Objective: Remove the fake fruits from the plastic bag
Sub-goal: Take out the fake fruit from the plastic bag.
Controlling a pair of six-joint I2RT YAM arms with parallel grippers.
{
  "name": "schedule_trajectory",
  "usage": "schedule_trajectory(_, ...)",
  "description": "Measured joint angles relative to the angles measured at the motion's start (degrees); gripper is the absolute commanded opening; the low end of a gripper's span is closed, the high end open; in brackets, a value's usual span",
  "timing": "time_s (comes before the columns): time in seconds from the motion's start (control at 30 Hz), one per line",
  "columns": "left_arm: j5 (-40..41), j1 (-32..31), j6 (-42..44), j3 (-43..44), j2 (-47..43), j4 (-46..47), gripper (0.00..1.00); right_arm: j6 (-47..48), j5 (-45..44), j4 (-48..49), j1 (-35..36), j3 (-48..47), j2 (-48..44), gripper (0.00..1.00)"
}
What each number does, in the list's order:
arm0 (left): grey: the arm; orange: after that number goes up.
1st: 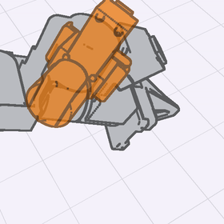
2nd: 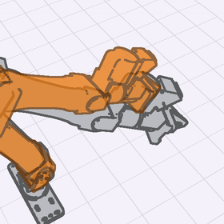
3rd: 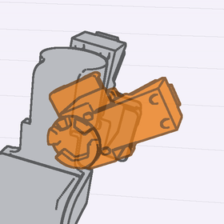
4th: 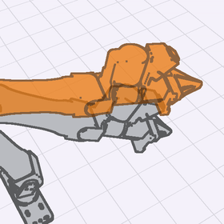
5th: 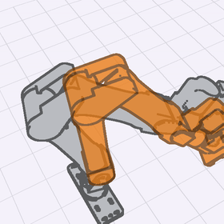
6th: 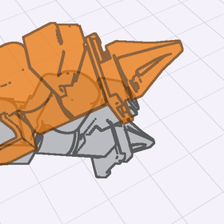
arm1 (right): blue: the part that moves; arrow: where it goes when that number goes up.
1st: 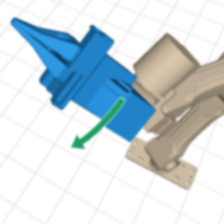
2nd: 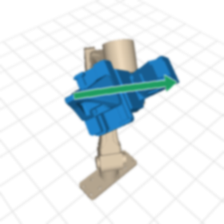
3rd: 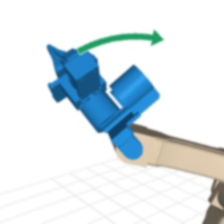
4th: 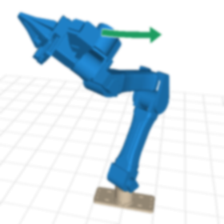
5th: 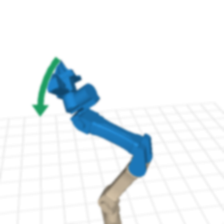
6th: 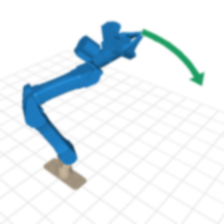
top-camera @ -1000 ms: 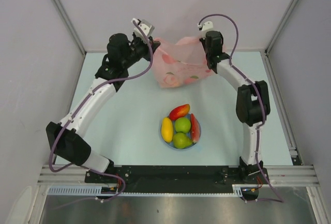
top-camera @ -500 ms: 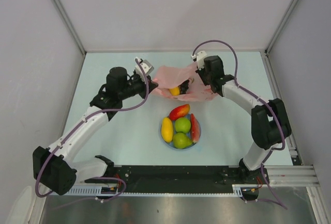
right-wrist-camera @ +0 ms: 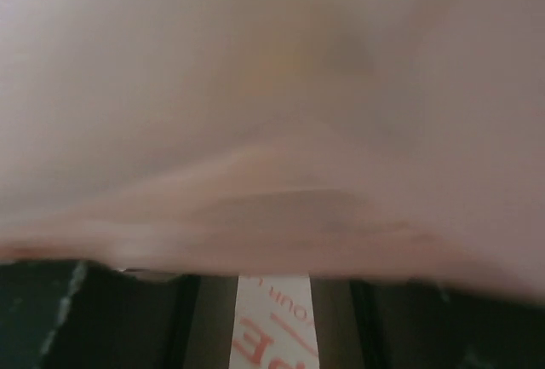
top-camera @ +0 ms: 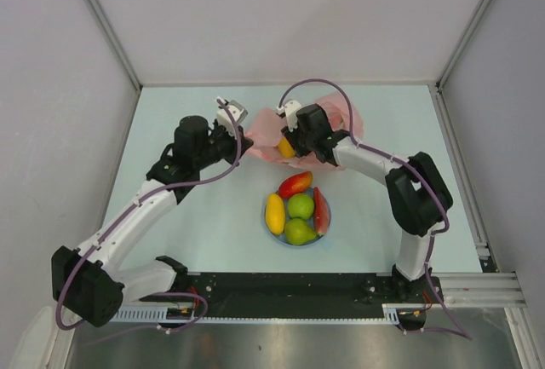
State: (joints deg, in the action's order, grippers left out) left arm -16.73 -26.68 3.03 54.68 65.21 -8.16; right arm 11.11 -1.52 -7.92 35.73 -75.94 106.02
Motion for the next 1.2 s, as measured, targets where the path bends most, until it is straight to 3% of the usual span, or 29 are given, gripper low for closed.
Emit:
schedule_trajectory(0.33, 2.6, -0.6, -0.7, -4.8, -2.6, -4.6, 0.0, -2.5, -2.5, -0.3, 2.7, -8.5, 10.5, 0.52)
schedule_trajectory(0.53, 2.8, -0.6, -0.7, -5.1, -2.6, -4.8, 0.0, -2.5, -4.2, -0.3, 2.3, -14.3, 15.5, 0.65)
schedule_trajectory(0.83, 2.9, -0.6, -0.7, -5.1, -1.5, -4.5, 0.01, -2.5, -6.0, -2.1, 1.7, -17.6, 21.8, 0.68)
schedule_trajectory(0.87, 2.9, -0.6, -0.7, -5.1, -1.3, -4.4, 0.0, -2.4, -6.5, -2.3, 1.7, -17.9, 21.8, 0.66)
schedule_trajectory(0.9, 2.9, -0.6, -0.7, -5.1, -1.2, -4.4, 0.0, -2.3, -6.8, -2.3, 1.7, -18.1, 21.9, 0.54)
schedule_trajectory(0.97, 2.8, -0.6, -0.7, -5.0, -0.9, -4.2, 0.0, -1.7, -7.2, -2.3, 1.6, -18.2, 21.9, 0.42)
schedule_trajectory(1.2, 2.8, -0.6, -1.2, -3.9, 0.2, -3.1, 0.0, 0.3, -4.0, -3.7, 1.1, -18.3, 21.0, 0.32)
